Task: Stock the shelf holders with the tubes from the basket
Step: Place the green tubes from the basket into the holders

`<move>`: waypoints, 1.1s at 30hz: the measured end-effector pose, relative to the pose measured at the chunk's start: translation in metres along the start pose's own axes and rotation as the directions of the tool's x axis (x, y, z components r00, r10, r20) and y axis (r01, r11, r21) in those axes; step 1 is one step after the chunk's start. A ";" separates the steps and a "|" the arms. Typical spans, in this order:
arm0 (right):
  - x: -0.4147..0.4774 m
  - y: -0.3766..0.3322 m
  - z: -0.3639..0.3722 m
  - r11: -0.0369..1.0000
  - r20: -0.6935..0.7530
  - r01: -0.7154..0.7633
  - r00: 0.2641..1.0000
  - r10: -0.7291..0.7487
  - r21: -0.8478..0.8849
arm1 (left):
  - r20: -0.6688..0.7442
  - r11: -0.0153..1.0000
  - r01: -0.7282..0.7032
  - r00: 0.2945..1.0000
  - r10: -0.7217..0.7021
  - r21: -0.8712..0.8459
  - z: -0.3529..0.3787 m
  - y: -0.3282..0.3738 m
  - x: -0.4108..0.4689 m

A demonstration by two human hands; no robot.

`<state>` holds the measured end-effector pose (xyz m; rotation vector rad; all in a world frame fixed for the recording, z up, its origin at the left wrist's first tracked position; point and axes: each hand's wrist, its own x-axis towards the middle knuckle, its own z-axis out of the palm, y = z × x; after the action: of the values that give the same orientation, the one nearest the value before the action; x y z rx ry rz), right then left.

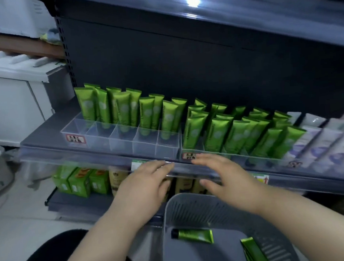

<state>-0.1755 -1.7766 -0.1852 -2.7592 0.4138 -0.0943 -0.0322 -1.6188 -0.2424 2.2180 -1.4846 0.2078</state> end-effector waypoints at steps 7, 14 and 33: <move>-0.080 0.058 0.019 0.979 0.057 -0.196 0.980 0.192 0.061 | 0.149 0.997 0.029 0.989 -0.017 -0.077 0.036 0.034 -0.022; -0.133 0.108 0.070 0.918 0.108 -0.355 0.934 0.341 0.175 | 0.323 0.998 0.038 0.946 -0.018 -0.055 0.066 0.059 -0.034; -0.152 0.180 0.168 0.753 0.427 -0.644 0.649 0.630 -0.134 | 0.757 0.985 -0.024 0.643 -0.117 0.173 0.150 0.083 -0.036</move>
<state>-0.3499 -1.8379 -0.4076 -2.3187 1.2002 0.6977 -0.1410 -1.6823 -0.3646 2.6351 -1.8523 -0.7733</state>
